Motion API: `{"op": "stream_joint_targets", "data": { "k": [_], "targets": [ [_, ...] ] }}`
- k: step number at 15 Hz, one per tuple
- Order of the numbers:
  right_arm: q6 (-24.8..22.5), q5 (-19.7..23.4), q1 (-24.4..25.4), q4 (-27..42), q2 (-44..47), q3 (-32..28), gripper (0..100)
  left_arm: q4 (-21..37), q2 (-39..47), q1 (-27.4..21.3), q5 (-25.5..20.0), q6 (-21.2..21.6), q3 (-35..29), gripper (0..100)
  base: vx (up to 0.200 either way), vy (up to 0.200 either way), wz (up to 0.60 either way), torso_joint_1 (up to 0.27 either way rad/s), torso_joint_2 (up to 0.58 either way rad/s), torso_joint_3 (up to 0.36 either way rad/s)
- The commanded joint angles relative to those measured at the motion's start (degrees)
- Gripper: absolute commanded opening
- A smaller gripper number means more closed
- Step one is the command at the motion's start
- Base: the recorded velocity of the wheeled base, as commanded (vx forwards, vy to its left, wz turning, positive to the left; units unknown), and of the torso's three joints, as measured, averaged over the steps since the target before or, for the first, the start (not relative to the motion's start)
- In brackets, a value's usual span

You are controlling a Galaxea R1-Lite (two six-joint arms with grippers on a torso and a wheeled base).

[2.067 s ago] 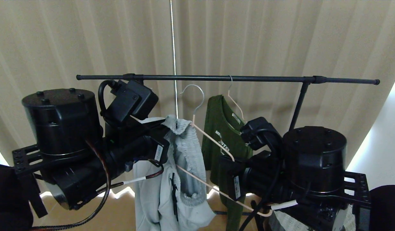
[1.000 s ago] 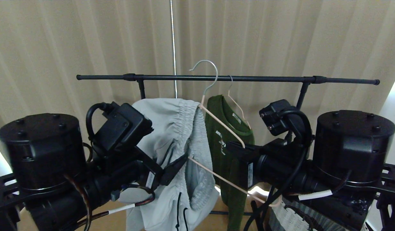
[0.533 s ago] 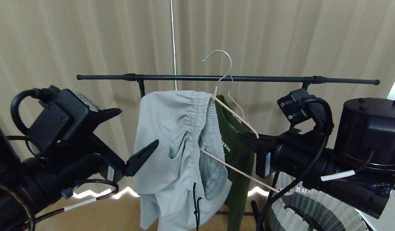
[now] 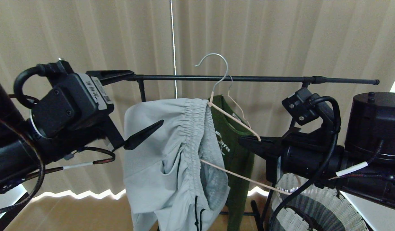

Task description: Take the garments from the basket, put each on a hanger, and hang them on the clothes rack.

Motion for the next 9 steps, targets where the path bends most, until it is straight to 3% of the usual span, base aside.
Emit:
{"op": "stream_joint_targets", "data": {
  "k": [1,9],
  "targets": [
    [-0.29,0.65,0.23,-0.23,-0.14,0.28,0,-0.01,5.86,0.19,0.01,0.27,-2.99,100,0.000,0.000,0.00,0.000,0.00,0.000],
    [-0.29,3.55,3.13,-0.76,-0.58,0.28,0,-0.01,8.85,3.97,-0.17,1.59,-4.14,100,0.000,0.000,0.00,0.000,0.00,0.000]
  ]
}}
